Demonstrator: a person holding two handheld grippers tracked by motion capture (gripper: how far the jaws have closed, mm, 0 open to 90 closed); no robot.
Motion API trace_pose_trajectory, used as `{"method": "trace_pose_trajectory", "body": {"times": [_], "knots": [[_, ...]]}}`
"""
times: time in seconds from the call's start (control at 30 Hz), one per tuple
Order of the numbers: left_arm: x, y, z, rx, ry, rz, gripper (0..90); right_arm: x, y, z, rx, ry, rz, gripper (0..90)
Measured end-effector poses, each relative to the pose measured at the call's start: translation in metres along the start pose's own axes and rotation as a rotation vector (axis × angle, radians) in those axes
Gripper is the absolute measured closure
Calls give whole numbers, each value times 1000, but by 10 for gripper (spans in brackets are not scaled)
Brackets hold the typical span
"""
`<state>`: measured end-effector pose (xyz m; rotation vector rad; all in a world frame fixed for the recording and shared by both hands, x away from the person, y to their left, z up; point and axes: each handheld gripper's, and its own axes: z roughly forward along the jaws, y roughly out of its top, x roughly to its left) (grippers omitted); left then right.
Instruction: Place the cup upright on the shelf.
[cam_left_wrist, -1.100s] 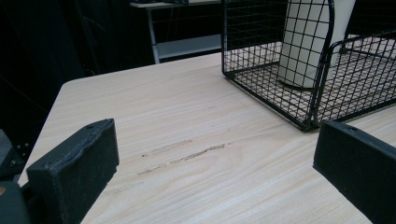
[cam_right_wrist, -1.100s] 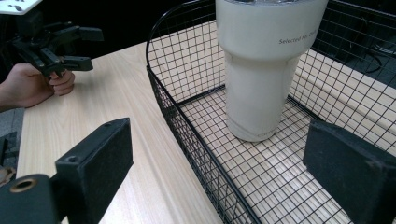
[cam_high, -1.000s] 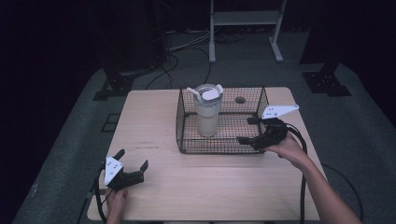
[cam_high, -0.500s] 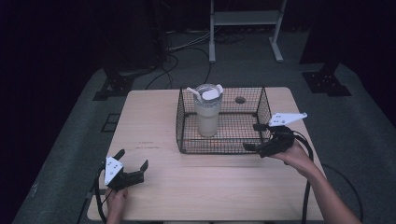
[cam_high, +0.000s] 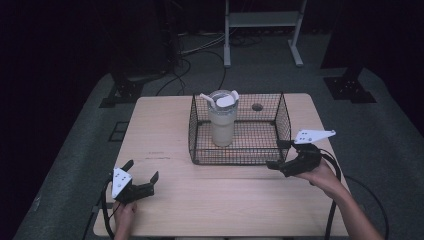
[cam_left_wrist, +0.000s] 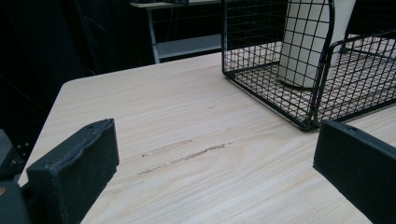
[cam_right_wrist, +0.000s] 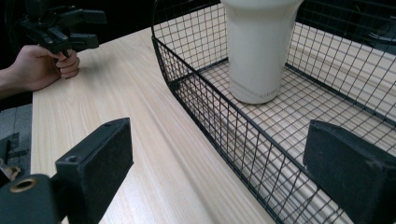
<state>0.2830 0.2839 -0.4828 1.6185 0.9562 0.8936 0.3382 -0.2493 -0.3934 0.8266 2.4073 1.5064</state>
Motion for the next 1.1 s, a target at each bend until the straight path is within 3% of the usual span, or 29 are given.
{"method": "trace_pose_trajectory", "body": {"times": [0.37, 0.83, 1.1], "knots": [[0, 0, 0, 0, 0, 1, 0, 2, -17, -5, 17, -11, 17, 77], [-1, 0, 0, 5, 1, -2, 0, 5, -45, -14, -7, -24, 60, 77], [-1, 0, 0, 6, 6, -2, 0, 19, -63, -16, -30, -47, 62, 76]]}}
